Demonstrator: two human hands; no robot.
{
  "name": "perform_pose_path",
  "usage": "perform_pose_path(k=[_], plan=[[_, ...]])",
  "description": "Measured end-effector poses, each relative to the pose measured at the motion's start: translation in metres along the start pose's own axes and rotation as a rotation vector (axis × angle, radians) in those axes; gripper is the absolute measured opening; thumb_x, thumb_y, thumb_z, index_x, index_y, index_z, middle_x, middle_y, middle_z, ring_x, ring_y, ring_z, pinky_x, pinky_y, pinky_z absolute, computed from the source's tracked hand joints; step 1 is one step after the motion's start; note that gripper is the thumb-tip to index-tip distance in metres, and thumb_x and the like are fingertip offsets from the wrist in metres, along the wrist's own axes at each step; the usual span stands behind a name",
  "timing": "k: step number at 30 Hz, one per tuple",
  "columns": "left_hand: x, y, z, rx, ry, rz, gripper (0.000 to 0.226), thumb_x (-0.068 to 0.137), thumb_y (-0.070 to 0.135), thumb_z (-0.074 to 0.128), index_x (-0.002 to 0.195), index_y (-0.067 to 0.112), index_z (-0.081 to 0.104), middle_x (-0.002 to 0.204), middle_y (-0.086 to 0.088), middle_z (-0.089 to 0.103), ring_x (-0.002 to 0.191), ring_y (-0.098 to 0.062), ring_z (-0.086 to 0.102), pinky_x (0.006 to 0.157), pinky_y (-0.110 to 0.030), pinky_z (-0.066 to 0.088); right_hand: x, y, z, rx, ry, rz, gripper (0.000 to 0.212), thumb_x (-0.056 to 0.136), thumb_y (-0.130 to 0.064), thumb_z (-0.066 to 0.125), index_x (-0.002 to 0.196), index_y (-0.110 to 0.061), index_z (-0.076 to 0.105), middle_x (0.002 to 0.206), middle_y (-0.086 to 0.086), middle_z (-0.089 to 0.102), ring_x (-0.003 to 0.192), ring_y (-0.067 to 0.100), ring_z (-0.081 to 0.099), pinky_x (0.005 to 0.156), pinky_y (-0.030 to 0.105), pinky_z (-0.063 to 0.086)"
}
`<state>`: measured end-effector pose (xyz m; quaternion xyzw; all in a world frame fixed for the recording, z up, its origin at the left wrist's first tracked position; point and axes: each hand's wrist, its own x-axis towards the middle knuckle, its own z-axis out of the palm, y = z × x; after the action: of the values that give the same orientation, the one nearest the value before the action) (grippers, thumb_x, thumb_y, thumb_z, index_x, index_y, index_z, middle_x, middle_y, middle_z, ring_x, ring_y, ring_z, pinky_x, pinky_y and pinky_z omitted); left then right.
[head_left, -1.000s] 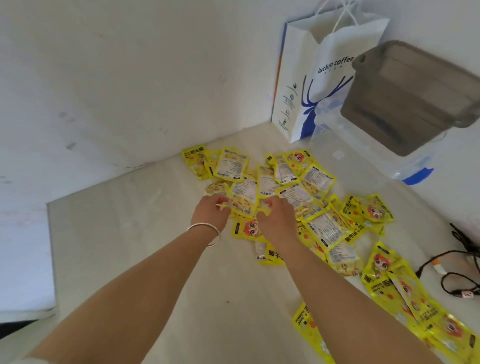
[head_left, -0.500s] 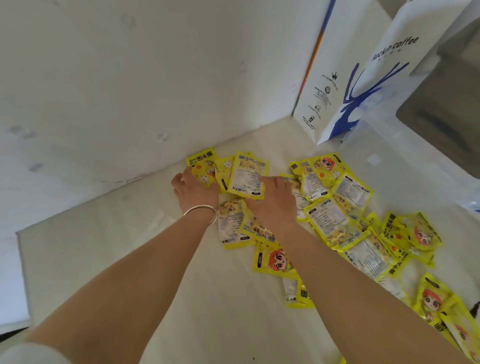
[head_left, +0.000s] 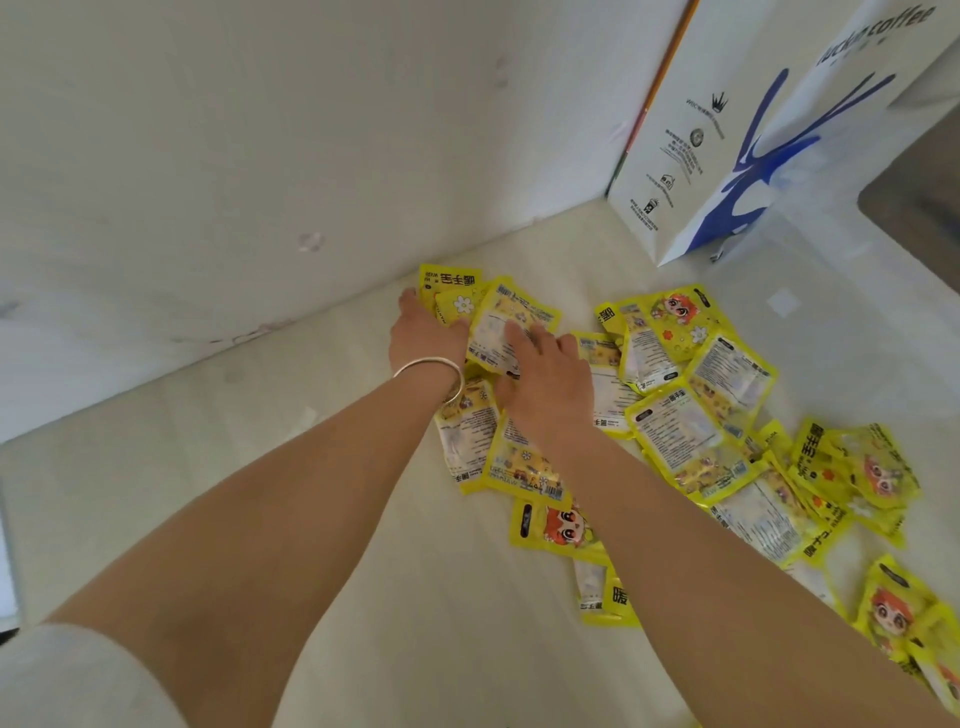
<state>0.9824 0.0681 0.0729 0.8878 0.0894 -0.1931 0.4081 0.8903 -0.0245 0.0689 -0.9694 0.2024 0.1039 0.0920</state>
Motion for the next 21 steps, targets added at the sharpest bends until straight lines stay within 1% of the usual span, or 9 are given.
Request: perform_pose_path(k=[4,6,9,11,15,17,18,19,21], plan=[[-0.002,0.009,-0.005,-0.190,-0.098,-0.112,0.068,0.080,0.035,0.069,0.136,0.013,0.039,0.128,-0.008,0.059,0.113,-0.029,0.060,0.093,-0.035,0.048,0.001,0.003,0.001,0.081,0.069,-0.077,0.058,0.093,-0.028,0.044,0.148,-0.021,0.027,0.149,0.002,0.038,0.122,0.032,0.038,0.098,0.039,0.036],[-0.009,0.014,-0.007,-0.314,-0.144,-0.142,0.065,0.073,0.039,0.073,0.127,0.013,0.048,0.118,-0.008,0.064,0.103,-0.029,0.064,0.091,-0.040,0.053,-0.002,0.001,0.000,0.230,0.124,-0.070,0.054,0.093,-0.020,0.046,0.146,-0.022,0.034,0.144,0.001,0.046,0.116,0.032,0.041,0.095,0.036,0.036],[-0.006,0.006,0.001,-0.455,-0.204,-0.148,0.078,0.046,0.052,0.075,0.112,0.014,0.058,0.101,-0.010,0.070,0.088,-0.032,0.069,0.081,-0.050,0.057,-0.007,-0.002,-0.006,0.538,0.263,0.053,0.042,0.094,-0.015,0.047,0.135,-0.024,0.051,0.128,0.001,0.060,0.111,0.030,0.048,0.091,0.037,0.041],[-0.014,0.005,-0.001,-0.445,-0.220,-0.129,0.074,0.043,0.048,0.076,0.107,0.015,0.061,0.097,-0.010,0.072,0.085,-0.032,0.070,0.079,-0.050,0.058,-0.014,0.000,-0.014,0.756,0.323,0.166,0.033,0.095,-0.020,0.049,0.126,-0.023,0.059,0.117,0.001,0.066,0.110,0.028,0.055,0.090,0.039,0.046],[-0.040,-0.003,-0.016,-0.424,-0.218,-0.180,0.025,0.063,0.030,0.077,0.082,0.018,0.067,0.092,-0.012,0.073,0.085,-0.033,0.071,0.080,-0.052,0.057,-0.032,0.015,-0.030,1.142,0.268,0.547,0.039,0.092,-0.037,0.055,0.119,-0.009,0.061,0.108,0.007,0.064,0.106,0.029,0.059,0.085,0.036,0.045],[-0.048,-0.015,-0.018,-0.411,-0.192,-0.216,0.019,0.067,0.031,0.076,0.075,0.017,0.066,0.093,-0.014,0.073,0.086,-0.032,0.070,0.083,-0.051,0.056,-0.042,0.021,-0.029,1.347,0.163,0.758,0.053,0.089,-0.037,0.060,0.131,-0.007,0.051,0.118,0.006,0.057,0.115,0.028,0.054,0.092,0.037,0.042],[-0.052,-0.020,-0.017,-0.400,-0.176,-0.224,0.019,0.070,0.030,0.075,0.078,0.016,0.066,0.094,-0.014,0.072,0.086,-0.032,0.070,0.085,-0.047,0.056,-0.047,0.023,-0.026,1.382,0.088,0.840,0.065,0.087,-0.038,0.062,0.140,-0.006,0.041,0.134,0.008,0.051,0.124,0.029,0.049,0.100,0.040,0.040],[-0.056,-0.024,-0.016,-0.387,-0.163,-0.233,0.021,0.073,0.030,0.074,0.083,0.013,0.066,0.096,-0.016,0.072,0.087,-0.032,0.069,0.085,-0.045,0.056,-0.054,0.024,-0.024,1.364,0.019,0.886,0.073,0.086,-0.039,0.062,0.145,-0.006,0.032,0.145,0.009,0.043,0.130,0.031,0.043,0.103,0.042,0.038],[-0.063,-0.030,-0.014,-0.374,-0.142,-0.249,0.029,0.076,0.030,0.071,0.092,0.008,0.066,0.100,-0.019,0.070,0.089,-0.034,0.067,0.086,-0.044,0.053,-0.064,0.024,-0.018,1.249,-0.040,0.934,0.073,0.088,-0.037,0.059,0.145,-0.003,0.030,0.147,0.013,0.040,0.130,0.032,0.043,0.100,0.042,0.039]])
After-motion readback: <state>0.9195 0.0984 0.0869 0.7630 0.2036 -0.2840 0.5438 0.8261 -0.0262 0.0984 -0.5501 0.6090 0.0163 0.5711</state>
